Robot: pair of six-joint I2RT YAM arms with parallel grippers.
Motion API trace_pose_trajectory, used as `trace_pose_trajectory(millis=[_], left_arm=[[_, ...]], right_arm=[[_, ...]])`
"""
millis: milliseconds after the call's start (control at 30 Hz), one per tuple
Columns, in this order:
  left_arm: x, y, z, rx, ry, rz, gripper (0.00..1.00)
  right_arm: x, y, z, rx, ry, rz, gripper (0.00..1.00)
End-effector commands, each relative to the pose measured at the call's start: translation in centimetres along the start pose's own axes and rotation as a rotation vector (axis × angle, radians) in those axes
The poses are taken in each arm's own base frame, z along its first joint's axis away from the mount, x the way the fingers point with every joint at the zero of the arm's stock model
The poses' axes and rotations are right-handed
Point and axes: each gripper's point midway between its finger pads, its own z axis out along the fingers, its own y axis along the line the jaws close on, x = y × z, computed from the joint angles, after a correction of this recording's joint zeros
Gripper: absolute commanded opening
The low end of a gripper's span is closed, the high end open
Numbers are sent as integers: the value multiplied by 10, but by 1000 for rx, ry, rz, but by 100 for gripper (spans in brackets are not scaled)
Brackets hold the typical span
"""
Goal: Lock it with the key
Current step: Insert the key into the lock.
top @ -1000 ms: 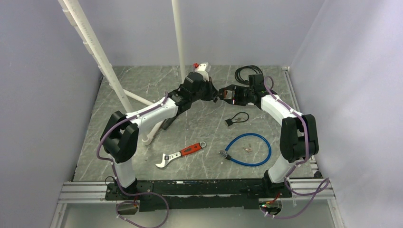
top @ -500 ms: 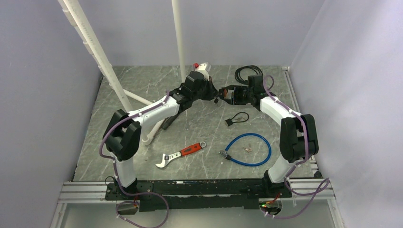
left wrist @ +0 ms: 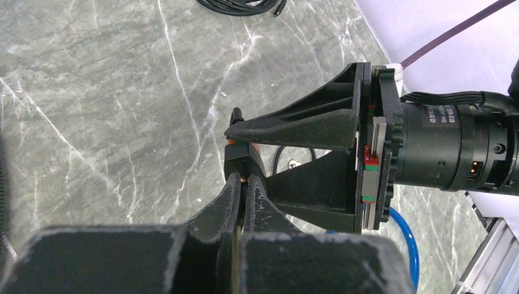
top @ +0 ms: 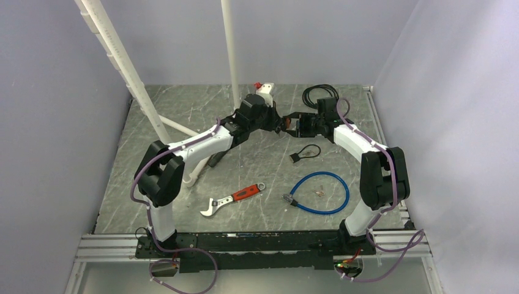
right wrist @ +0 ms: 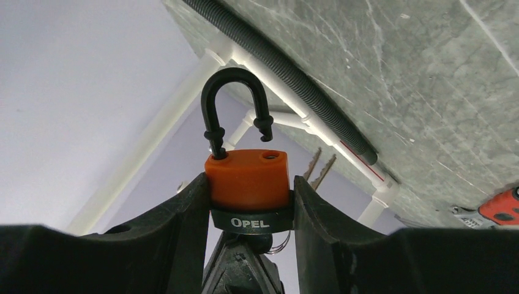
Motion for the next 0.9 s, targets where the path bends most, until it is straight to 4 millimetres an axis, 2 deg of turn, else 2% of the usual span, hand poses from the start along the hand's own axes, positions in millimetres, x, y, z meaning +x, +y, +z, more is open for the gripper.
trace_pose_trajectory(millis=[0,133,233,333,433,500,567,667,767,867], left_arm=[[32,11,11,-24,49,59,0],[43,17,11,-33,60,67,0],[38,17,14,-25,36,92,1],[24,10,12,20,29,102,21],[7,3,-1,77,35,100,36],[-3,-5,-13,127,48,87,46],[-22,-15,-30,205,45,90,58],[-34,-31,-61,327,58,177,77],[-27,-37,-85,406,76,274,89],[-15,-29,-91,401,122,327,98]], right_arm=[[74,39,-35,-82,254,-75,0],[84,55,-44,-129,280,-106,0],[82,47,-42,-103,282,-91,0],[73,38,-38,-77,270,-71,0],[63,30,-36,-66,250,-62,0],[52,25,-35,-55,232,-43,0],[41,23,-35,-62,211,-53,0],[29,22,-37,-87,195,-84,0],[29,28,-41,-144,208,-157,0],[33,32,-43,-186,227,-221,0]])
